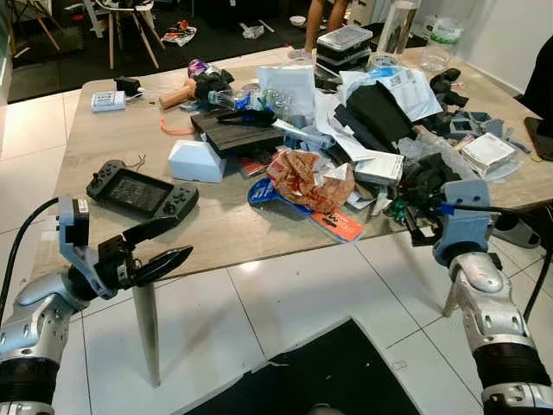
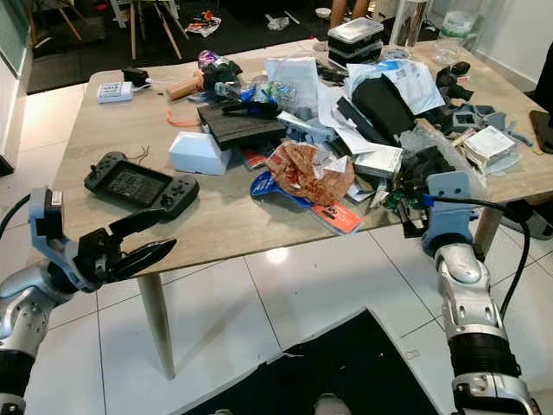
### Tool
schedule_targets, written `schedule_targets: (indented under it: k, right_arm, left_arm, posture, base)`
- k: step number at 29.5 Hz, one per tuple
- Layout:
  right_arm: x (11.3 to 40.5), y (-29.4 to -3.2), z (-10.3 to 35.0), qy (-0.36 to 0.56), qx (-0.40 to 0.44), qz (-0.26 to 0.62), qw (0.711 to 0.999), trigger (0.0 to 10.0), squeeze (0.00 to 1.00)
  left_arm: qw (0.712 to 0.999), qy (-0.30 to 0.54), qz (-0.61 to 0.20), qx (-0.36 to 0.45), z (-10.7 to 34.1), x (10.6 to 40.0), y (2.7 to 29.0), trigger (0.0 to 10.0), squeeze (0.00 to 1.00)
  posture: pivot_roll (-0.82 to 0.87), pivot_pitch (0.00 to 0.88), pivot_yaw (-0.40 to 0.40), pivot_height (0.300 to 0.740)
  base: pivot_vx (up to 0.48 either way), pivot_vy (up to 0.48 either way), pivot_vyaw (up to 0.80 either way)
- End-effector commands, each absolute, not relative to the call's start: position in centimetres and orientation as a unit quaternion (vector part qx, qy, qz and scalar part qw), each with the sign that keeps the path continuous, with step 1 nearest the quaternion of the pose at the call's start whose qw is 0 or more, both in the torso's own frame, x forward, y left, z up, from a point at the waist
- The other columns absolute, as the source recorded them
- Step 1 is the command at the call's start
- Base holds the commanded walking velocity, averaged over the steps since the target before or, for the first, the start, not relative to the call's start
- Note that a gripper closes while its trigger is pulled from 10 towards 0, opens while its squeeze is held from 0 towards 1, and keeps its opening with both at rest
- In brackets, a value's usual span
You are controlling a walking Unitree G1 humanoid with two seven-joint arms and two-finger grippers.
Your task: Picking trash to rubbish bin
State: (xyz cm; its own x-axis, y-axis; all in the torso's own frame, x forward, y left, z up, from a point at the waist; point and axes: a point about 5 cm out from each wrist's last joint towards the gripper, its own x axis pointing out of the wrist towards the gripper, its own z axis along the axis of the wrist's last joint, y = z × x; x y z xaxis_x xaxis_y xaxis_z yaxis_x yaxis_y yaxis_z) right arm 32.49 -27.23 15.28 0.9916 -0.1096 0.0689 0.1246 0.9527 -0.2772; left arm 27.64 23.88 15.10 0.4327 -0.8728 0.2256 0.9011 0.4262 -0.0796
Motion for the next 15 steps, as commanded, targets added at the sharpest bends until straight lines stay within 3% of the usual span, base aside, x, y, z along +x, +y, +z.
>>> schedule_targets:
  k: [1,7,15]
  right_arm:
    - [32.1,-27.5,15.4,-0.042,-0.126,-0.056,0.99,10.0,0.0]
    - [31.7,-25.7,19.9,-0.155,-0.096,0.013,0.983,10.0,0.0]
    - [30.5,-28.4,22.8,-0.143,-0.15,-0.026,0.978,10.0,0.0]
  left_arm:
    - [0.837,-0.067,-0.535,-0.097,14.7,27.4,23.3,10.0,0.0]
    - [0.835,-0.066,-0.537,-0.097,14.8,27.3,23.4,10.0,0.0]
    - [0.833,-0.057,-0.541,-0.103,14.5,27.1,23.5,10.0,0.0]
  posture:
    - [-0.08,0.15,0.026,0.74]
    - [-0.08,0.155,0.027,0.74]
    - [-0.08,0.159,0.029,0.74]
  base:
    - [0.0,0.0,0.0]
    - [0.0,0.0,0.0]
    - [0.0,0.0,0.0]
